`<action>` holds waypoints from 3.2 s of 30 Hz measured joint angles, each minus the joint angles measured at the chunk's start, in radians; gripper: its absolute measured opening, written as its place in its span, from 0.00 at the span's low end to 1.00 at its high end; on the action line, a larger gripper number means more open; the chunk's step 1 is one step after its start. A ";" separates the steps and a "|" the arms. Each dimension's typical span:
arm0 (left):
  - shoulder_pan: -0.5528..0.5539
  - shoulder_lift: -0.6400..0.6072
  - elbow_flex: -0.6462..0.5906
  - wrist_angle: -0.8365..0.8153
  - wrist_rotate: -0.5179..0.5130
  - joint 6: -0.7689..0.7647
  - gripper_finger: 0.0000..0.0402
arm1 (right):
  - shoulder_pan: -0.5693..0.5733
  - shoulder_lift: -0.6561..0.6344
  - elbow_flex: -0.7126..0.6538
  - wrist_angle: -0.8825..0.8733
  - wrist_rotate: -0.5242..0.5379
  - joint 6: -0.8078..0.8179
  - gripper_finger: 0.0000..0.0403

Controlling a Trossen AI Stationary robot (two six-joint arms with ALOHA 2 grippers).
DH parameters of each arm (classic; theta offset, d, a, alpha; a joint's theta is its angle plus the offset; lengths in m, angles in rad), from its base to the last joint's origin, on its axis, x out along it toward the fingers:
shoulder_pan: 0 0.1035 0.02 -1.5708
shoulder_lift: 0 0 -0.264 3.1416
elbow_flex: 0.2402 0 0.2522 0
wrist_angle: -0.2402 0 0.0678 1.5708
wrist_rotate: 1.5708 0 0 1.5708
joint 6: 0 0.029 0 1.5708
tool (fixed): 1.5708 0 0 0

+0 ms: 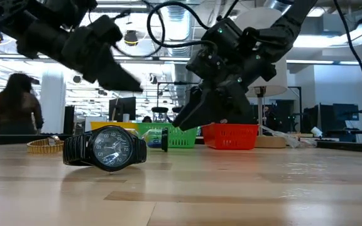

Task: Pick & Place Office items
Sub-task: Put the blue hourglass into the green basket

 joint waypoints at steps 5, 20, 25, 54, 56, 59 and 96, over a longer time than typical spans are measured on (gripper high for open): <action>-0.005 0.003 0.000 -0.140 -0.098 -0.004 0.61 | -0.001 -0.009 0.000 0.007 0.008 0.000 0.55; -0.001 0.221 0.001 -0.133 -0.200 -0.008 0.71 | 0.000 -0.010 0.000 0.006 0.005 0.026 0.55; 0.000 0.264 0.001 -0.110 -0.177 -0.008 0.71 | 0.000 -0.010 0.000 0.006 0.005 0.026 0.55; -0.031 0.270 0.003 -0.061 -0.175 0.078 0.51 | 0.002 -0.031 0.000 -0.139 0.024 0.089 0.55; -0.035 0.263 0.013 -0.068 -0.175 0.079 0.50 | 0.006 -0.050 0.000 -0.209 0.027 0.094 0.55; -0.037 0.239 0.045 -0.063 -0.205 0.117 0.50 | 0.019 -0.080 0.011 -0.282 0.027 0.113 0.54; 0.213 0.240 0.502 -0.722 -0.506 1.150 0.51 | 0.013 -0.714 -0.196 -0.763 0.183 0.227 0.44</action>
